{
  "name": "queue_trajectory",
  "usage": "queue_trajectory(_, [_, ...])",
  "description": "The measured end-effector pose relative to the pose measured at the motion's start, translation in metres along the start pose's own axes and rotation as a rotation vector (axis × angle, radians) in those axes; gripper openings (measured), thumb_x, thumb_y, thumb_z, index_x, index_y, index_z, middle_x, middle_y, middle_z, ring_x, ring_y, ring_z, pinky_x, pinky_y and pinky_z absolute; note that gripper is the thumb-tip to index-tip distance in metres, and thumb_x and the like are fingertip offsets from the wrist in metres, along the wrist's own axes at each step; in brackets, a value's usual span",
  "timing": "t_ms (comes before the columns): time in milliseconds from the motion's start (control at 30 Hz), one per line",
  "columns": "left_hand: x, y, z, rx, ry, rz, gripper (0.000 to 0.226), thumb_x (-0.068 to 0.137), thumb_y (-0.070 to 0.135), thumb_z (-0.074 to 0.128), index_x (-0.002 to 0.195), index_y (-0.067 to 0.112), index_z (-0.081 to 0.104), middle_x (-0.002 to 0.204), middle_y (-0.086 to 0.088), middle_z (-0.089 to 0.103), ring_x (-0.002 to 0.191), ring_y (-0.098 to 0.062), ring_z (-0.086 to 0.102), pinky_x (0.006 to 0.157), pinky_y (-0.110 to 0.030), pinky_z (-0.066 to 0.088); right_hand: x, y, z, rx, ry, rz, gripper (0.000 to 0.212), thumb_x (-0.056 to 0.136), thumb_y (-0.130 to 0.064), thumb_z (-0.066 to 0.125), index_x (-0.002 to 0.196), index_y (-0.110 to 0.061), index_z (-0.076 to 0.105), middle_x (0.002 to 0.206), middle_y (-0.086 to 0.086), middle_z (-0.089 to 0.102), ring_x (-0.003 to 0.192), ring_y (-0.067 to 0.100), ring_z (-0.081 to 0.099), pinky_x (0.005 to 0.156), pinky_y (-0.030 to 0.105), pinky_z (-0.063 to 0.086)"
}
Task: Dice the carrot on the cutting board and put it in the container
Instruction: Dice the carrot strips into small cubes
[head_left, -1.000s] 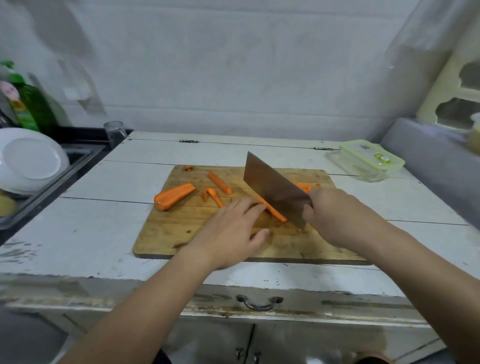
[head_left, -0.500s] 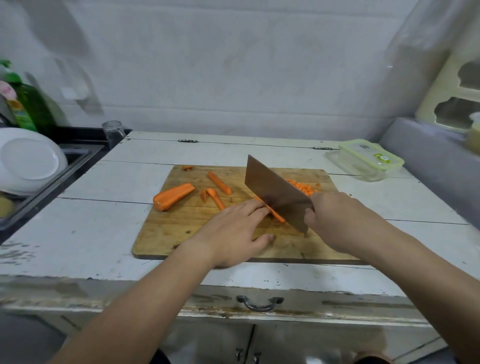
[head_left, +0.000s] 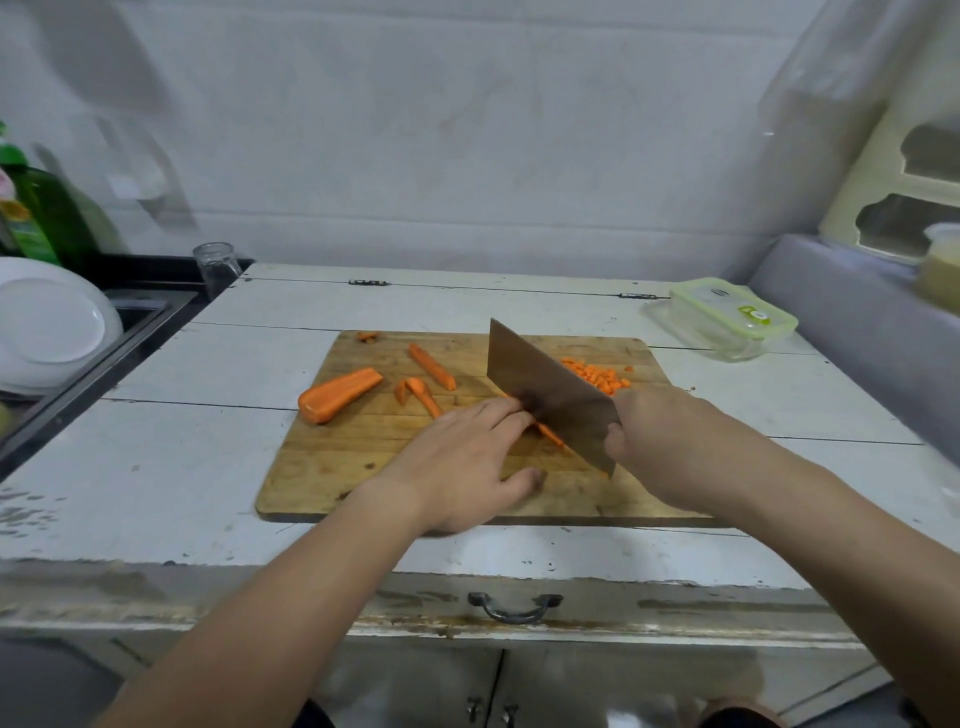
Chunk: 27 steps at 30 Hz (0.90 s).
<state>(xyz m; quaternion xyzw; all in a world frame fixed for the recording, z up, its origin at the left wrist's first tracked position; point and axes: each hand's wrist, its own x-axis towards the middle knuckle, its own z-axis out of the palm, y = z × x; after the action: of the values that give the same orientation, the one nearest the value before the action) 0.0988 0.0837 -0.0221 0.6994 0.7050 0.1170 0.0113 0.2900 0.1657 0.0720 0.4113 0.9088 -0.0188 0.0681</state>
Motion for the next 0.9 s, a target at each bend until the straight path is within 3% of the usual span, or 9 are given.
queue_trajectory(167, [0.001,-0.003,0.003,-0.006,0.022,0.003,0.069,0.099,0.065,0.035,0.158,0.027,0.029,0.165,0.008,0.024,0.15,-0.01,0.022,0.123,-0.033,0.02,0.003,0.003,-0.002,-0.019,-0.011,-0.053,0.023,0.104,-0.022,0.042,0.086,-0.013,0.054,0.076,0.0,0.053,0.075,0.022,0.053,0.069,0.03,0.044])
queue_trajectory(267, [0.003,-0.003,0.004,-0.01,0.033,0.009,0.07,0.099,0.065,0.036,0.158,0.027,0.029,0.165,0.009,0.024,0.15,-0.009,0.022,0.122,-0.032,0.02,0.007,0.004,0.001,-0.016,-0.013,-0.042,0.028,0.103,-0.022,0.043,0.078,-0.015,0.049,0.073,-0.001,0.049,0.072,0.023,0.052,0.067,0.031,0.044])
queue_trajectory(333, [0.003,-0.004,0.006,-0.02,0.039,0.01,0.07,0.098,0.065,0.037,0.157,0.028,0.029,0.165,0.009,0.024,0.149,-0.009,0.022,0.122,-0.032,0.02,0.008,0.002,0.002,0.003,-0.012,-0.035,0.031,0.104,-0.022,0.042,0.073,-0.016,0.044,0.073,0.002,0.051,0.071,0.024,0.051,0.067,0.032,0.044])
queue_trajectory(467, [0.007,-0.009,0.009,-0.012,0.081,0.02,0.07,0.097,0.064,0.042,0.155,0.026,0.034,0.162,0.008,0.03,0.147,-0.01,0.027,0.119,-0.031,0.025,0.02,-0.01,0.005,0.007,-0.004,-0.012,0.014,0.104,-0.022,0.042,0.092,-0.016,0.044,0.087,0.006,0.054,0.078,0.027,0.05,0.066,0.034,0.04])
queue_trajectory(567, [0.009,-0.008,0.011,-0.023,0.072,0.024,0.07,0.096,0.064,0.042,0.154,0.025,0.035,0.16,0.007,0.033,0.145,-0.011,0.031,0.118,-0.033,0.028,0.032,-0.015,0.003,0.07,-0.034,0.024,0.008,0.102,-0.022,0.045,0.095,-0.018,0.045,0.091,0.007,0.052,0.084,0.031,0.055,0.066,0.036,0.041])
queue_trajectory(767, [0.013,-0.01,0.01,-0.01,0.082,0.033,0.068,0.095,0.064,0.044,0.15,0.025,0.039,0.155,0.007,0.038,0.142,-0.012,0.033,0.114,-0.035,0.033,0.033,-0.009,0.009,0.025,-0.033,-0.032,0.025,0.102,-0.026,0.044,0.078,-0.023,0.037,0.081,0.004,0.049,0.083,0.03,0.054,0.073,0.04,0.049])
queue_trajectory(900, [0.011,-0.007,0.01,-0.011,0.08,0.029,0.068,0.096,0.062,0.043,0.152,0.024,0.037,0.158,0.006,0.034,0.145,-0.011,0.028,0.118,-0.035,0.028,0.023,0.004,0.011,0.088,-0.048,0.004,0.02,0.103,-0.022,0.043,0.087,-0.013,0.05,0.087,0.009,0.059,0.077,0.027,0.056,0.066,0.035,0.046])
